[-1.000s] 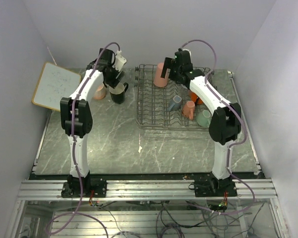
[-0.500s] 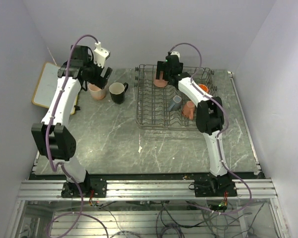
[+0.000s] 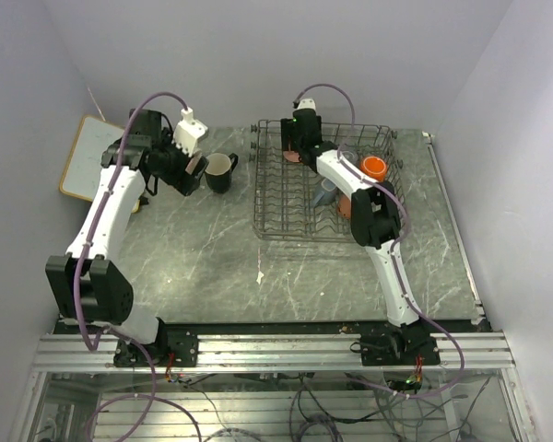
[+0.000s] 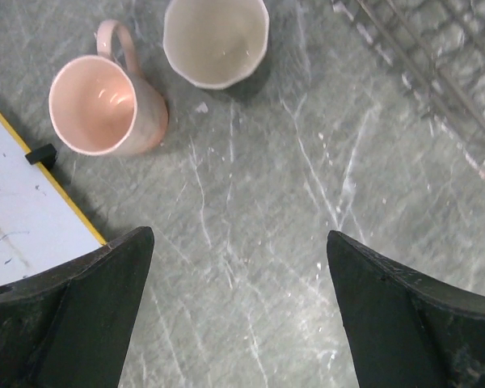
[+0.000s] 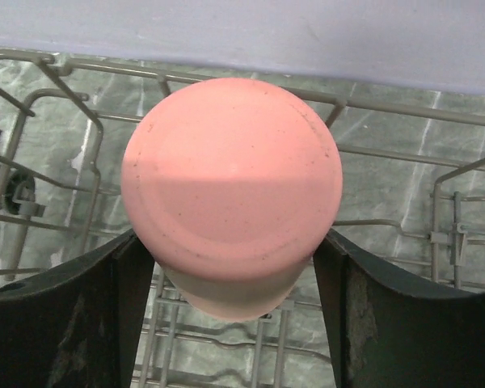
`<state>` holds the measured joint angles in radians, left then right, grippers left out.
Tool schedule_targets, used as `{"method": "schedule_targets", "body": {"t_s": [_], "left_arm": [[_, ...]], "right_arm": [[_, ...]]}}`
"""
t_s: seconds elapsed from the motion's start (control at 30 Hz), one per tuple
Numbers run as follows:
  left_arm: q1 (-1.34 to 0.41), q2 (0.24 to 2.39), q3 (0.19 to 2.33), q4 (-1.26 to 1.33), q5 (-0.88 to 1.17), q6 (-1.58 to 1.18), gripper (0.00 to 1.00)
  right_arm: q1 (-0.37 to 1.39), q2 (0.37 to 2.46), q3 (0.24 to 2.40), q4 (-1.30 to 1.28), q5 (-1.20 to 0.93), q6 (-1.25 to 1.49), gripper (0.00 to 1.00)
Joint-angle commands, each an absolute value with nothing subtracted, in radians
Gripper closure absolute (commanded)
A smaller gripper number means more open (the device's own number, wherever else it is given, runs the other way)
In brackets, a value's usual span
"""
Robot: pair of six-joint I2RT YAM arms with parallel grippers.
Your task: Unload the cups from the dish rack
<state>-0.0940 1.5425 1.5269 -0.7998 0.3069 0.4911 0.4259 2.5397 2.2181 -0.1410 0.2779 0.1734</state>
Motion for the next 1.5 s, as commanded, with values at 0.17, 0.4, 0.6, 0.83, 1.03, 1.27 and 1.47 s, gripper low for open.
{"method": "schedule_targets", "body": {"t_s": [0.17, 0.4, 0.6, 0.83, 1.03, 1.27, 1.47], "left_arm": [[-0.028, 1.377, 1.486, -0.966, 0.288, 0.678, 0.01], [0.032, 1.271, 1.415, -1.045, 0.236, 0.754, 0.01], [0.078, 1.173, 1.335, -1.041, 0.127, 0.848, 0.01], [0.155, 1.063, 1.386, -1.209, 0.25, 0.976, 0.01], [0.154, 0.97, 1.322, -1.107, 0.446, 1.003, 0.01], [0.153, 0.966, 1.317, -1.052, 0.534, 1.025, 0.01], [0.153, 0.978, 1.335, -1.073, 0.626, 1.111, 0.01]], "right_arm": [[0.451, 2.427, 2.172, -0.072, 0.324, 0.092, 0.59], [0.469, 2.182, 1.951, -0.044, 0.32, 0.134, 0.66], [0.526, 1.887, 1.661, -0.101, 0.252, 0.242, 0.68], [0.592, 1.683, 1.461, -0.285, 0.14, 0.44, 0.73], [0.599, 1.622, 1.402, -0.356, 0.004, 0.538, 0.81], [0.598, 1.586, 1.408, -0.351, -0.159, 0.612, 0.82], [0.579, 1.556, 1.365, -0.248, -0.351, 0.735, 0.83]]}}
